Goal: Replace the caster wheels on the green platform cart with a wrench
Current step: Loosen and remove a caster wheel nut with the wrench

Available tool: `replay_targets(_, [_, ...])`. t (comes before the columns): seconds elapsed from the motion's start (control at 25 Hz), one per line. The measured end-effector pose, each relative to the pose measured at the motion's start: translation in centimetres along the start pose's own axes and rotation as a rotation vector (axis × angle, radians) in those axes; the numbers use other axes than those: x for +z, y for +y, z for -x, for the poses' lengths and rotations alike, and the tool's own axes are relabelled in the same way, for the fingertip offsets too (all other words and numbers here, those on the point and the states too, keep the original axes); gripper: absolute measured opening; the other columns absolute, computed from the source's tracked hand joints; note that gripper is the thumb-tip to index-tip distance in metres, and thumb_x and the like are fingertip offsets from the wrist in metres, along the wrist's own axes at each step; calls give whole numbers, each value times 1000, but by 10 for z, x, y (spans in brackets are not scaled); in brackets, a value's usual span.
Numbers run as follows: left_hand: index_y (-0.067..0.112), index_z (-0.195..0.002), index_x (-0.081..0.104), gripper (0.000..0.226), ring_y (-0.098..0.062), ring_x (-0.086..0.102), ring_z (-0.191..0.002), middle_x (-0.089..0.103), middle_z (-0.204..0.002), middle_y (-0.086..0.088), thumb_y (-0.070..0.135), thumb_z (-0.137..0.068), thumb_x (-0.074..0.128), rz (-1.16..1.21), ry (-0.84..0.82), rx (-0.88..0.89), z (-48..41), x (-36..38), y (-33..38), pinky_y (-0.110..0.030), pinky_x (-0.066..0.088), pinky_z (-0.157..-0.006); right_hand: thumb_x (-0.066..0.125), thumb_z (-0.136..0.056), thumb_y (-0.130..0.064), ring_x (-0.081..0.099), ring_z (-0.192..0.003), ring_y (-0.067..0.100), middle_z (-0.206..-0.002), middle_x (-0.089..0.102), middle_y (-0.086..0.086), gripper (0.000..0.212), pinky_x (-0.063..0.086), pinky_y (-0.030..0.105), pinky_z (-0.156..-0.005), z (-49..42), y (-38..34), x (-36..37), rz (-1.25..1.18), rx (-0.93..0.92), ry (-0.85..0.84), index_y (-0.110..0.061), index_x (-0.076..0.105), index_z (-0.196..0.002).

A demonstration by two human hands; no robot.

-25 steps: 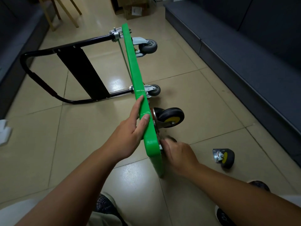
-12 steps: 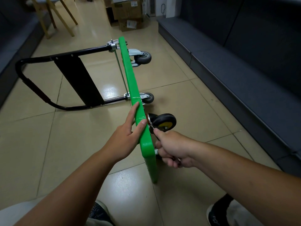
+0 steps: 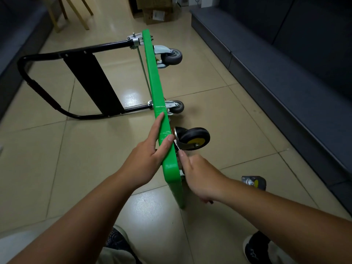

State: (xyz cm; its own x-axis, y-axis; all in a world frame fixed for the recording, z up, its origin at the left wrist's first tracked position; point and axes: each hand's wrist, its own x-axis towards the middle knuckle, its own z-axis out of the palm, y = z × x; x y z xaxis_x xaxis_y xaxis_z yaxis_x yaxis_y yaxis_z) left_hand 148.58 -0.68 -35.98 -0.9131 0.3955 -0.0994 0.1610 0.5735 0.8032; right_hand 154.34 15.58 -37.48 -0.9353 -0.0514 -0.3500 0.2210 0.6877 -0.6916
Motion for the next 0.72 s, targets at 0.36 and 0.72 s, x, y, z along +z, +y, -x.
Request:
replay_targets(0.36, [70, -146, 7, 64, 5, 69, -90, 45, -141, 17, 70, -93, 42, 144, -56, 10, -3, -4, 4, -40, 60, -89, 70, -91, -19, 71, -83, 32, -98, 73, 8, 37, 55, 36, -70, -24, 41, 37, 220, -303, 216, -15, 58, -126])
replay_targets(0.72, [65, -149, 1, 95, -10, 40, -143, 38, -153, 18, 73, -78, 64, 133, -78, 45, -1, -3, 7, -46, 49, -108, 23, -107, -50, 52, -47, 24, -49, 44, 4, 62, 42, 33, -52, 17, 78, 12, -127, 371, 30, -14, 44, -60])
